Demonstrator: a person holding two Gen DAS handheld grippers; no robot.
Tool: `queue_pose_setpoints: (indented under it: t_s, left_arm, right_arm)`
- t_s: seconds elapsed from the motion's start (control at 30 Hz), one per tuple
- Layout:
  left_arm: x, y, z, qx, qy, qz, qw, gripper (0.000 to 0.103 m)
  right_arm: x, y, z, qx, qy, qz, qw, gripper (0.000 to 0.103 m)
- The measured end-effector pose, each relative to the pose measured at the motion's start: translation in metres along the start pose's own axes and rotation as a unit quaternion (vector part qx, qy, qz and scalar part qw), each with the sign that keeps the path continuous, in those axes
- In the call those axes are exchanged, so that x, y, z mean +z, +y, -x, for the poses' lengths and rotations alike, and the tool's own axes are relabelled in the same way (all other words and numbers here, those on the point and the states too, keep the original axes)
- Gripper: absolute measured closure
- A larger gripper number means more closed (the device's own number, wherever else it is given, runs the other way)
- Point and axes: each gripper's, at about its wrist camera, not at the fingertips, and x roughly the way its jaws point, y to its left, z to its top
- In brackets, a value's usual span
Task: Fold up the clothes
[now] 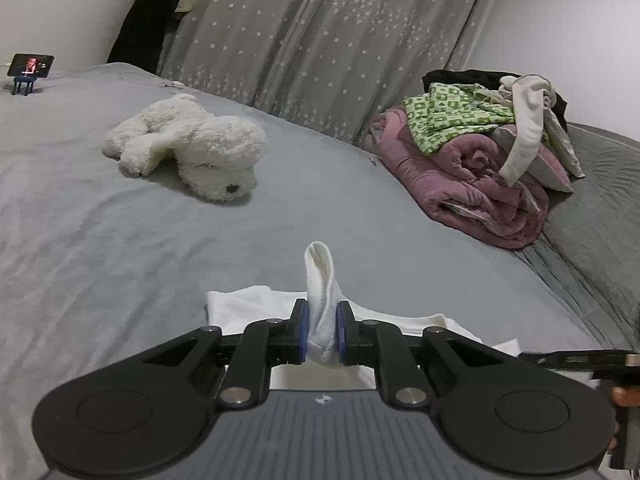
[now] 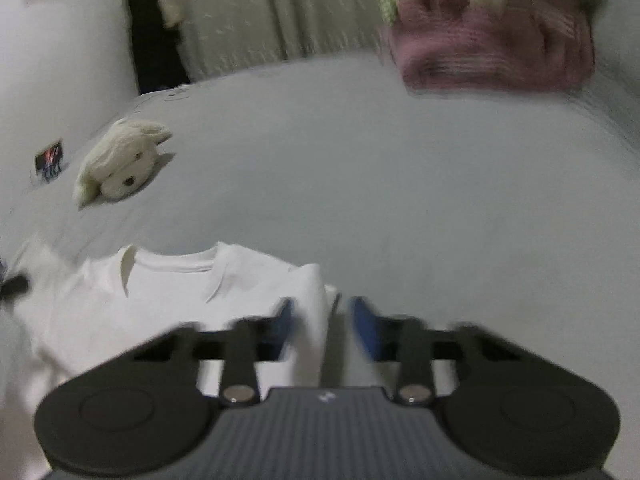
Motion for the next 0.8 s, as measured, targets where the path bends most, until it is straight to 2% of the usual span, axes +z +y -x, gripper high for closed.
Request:
queue_pose_setpoints:
  t_s: [0.07, 0.13, 0.2, 0.27, 0.37, 0.47, 0.53, 0.57, 0.6, 0.7, 0.8]
  left_arm:
    - [-0.001, 0.001, 0.0, 0.016, 0.006, -0.007, 0.9998, 0.091]
    - [-0.004, -0.002, -0.003, 0.041, 0.02, -0.029, 0.9985, 0.091]
    - [-0.01, -0.008, -0.006, 0.071, 0.035, -0.055, 0.9953, 0.091]
    - [-0.014, -0.016, -0.007, 0.094, 0.038, -0.089, 0.9909, 0.091]
    - [-0.018, -0.015, -0.009, 0.11, 0.05, -0.105, 0.9871, 0.091]
    - [-0.021, -0.011, -0.012, 0.124, 0.07, -0.106, 0.9842, 0.091]
    - [-0.022, -0.009, -0.013, 0.133, 0.083, -0.106, 0.9819, 0.09]
    - [-0.023, -0.008, -0.015, 0.137, 0.09, -0.106, 0.9808, 0.09]
    - [-0.025, -0.006, -0.017, 0.14, 0.098, -0.1, 0.9802, 0.089]
    - [-0.028, -0.004, -0.02, 0.145, 0.1, -0.102, 0.9791, 0.09]
    - [-0.025, -0.006, -0.015, 0.136, 0.084, -0.107, 0.9812, 0.09]
  right_arm:
    - [0.002, -0.005, -0.022, 0.004, 0.023, -0.017, 1.0, 0.094]
    - [-0.004, 0.001, -0.023, -0.024, 0.008, 0.006, 1.0, 0.095]
    - [-0.015, 0.017, -0.018, -0.062, -0.024, 0.061, 0.996, 0.095]
    - [-0.029, 0.04, -0.012, -0.092, -0.056, 0.135, 0.985, 0.095]
    - [-0.04, 0.059, -0.016, -0.127, -0.058, 0.195, 0.971, 0.093]
    - [-0.04, 0.055, -0.01, -0.12, -0.068, 0.182, 0.974, 0.092]
    - [-0.041, 0.05, 0.002, -0.091, -0.082, 0.168, 0.978, 0.092]
    - [-0.042, 0.048, -0.001, -0.09, -0.067, 0.165, 0.98, 0.092]
    - [-0.044, 0.045, -0.005, -0.092, -0.051, 0.163, 0.981, 0.092]
    - [-0.053, 0.043, -0.019, -0.147, -0.026, 0.178, 0.973, 0.091]
    - [-0.057, 0.042, -0.001, -0.126, -0.064, 0.151, 0.978, 0.091]
